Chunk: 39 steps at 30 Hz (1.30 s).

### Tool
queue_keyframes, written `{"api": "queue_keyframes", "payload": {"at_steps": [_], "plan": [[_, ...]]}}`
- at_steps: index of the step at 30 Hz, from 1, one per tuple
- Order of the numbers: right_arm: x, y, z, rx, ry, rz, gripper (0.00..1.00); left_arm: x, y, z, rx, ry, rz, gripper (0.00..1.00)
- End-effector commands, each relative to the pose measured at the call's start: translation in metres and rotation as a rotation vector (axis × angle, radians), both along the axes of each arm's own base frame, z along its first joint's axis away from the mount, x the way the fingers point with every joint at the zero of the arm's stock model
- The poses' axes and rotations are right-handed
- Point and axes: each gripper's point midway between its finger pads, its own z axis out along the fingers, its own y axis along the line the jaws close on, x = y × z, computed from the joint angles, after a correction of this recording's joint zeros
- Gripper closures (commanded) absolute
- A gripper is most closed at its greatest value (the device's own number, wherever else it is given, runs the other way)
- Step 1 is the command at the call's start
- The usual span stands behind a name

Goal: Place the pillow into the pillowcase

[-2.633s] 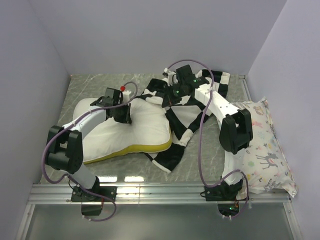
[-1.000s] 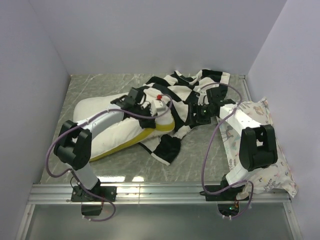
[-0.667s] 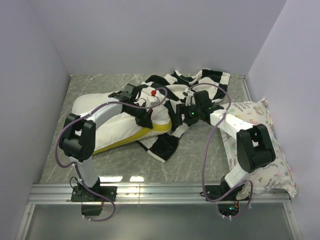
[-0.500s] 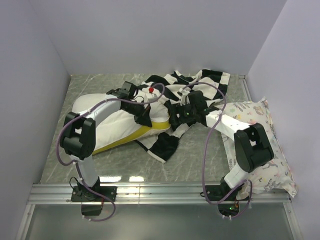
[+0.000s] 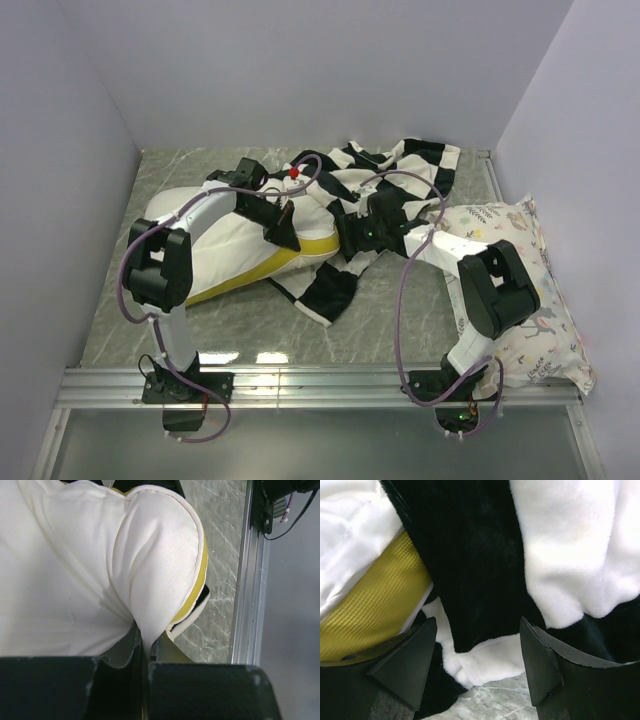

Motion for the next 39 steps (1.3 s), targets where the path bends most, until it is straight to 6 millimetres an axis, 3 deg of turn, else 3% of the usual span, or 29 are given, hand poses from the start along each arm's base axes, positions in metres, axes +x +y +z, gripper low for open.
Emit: {"api": "queue_keyframes", "payload": {"at_steps": [1,7,8,11,13,15,16,17,18,19,22,26,30,33,34,35,37,39], "plan": [[0.009,0.001,0.005,-0.034,-0.073,0.002,0.26,-0.011,-0.009,0.023,-0.097,0.048,-0.046,1.0],[0.017,0.02,-0.013,-0.07,-0.019,-0.005,0.28,-0.009,-0.008,0.023,-0.093,0.057,-0.038,1.0],[0.017,0.018,-0.024,-0.088,0.009,-0.013,0.29,-0.009,-0.008,0.023,-0.092,0.058,-0.035,1.0],[0.023,0.016,-0.029,-0.108,0.031,-0.044,0.41,-0.004,-0.007,0.025,-0.098,0.068,-0.006,1.0],[0.024,0.011,-0.025,-0.095,0.051,-0.058,0.6,0.0,-0.008,0.028,-0.096,0.083,0.028,1.0],[0.013,0.009,-0.019,-0.063,0.077,-0.038,0.81,0.01,-0.01,0.032,-0.094,0.065,0.089,1.0],[0.012,0.007,0.004,-0.029,0.042,-0.036,0.86,0.014,-0.011,0.034,-0.098,0.058,0.115,1.0],[0.003,0.004,0.008,-0.021,0.056,-0.027,0.91,0.015,-0.01,0.03,-0.092,0.066,0.148,1.0],[-0.004,0.008,0.021,0.011,0.051,0.011,1.0,0.031,-0.015,0.042,-0.112,0.011,0.217,1.0],[-0.01,0.009,0.04,0.038,0.024,0.032,1.0,0.036,-0.016,0.046,-0.122,-0.002,0.254,1.0],[-0.033,0.016,0.067,0.112,0.023,0.112,1.0,0.063,-0.025,0.052,-0.124,-0.047,0.435,1.0],[-0.061,0.03,0.083,0.221,0.086,0.218,1.0,0.085,-0.05,0.055,-0.102,-0.08,0.55,1.0],[-0.079,0.039,0.095,0.306,0.131,0.275,1.0,0.092,-0.077,0.03,-0.01,-0.115,0.66,1.0],[-0.085,0.043,0.108,0.347,0.128,0.298,1.0,0.111,-0.077,0.007,0.023,-0.093,0.814,1.0],[-0.088,0.045,0.11,0.356,0.138,0.305,1.0,0.118,-0.081,0.009,0.003,-0.084,0.841,1.0],[-0.092,0.047,0.115,0.381,0.158,0.322,1.0,0.124,-0.081,-0.009,0.026,-0.051,0.861,1.0],[-0.097,0.049,0.118,0.398,0.168,0.337,1.0,0.136,-0.078,-0.019,0.011,0.019,0.908,1.0],[-0.102,0.05,0.114,0.403,0.184,0.351,1.0,0.156,-0.08,-0.011,-0.105,0.096,0.942,1.0]]}}
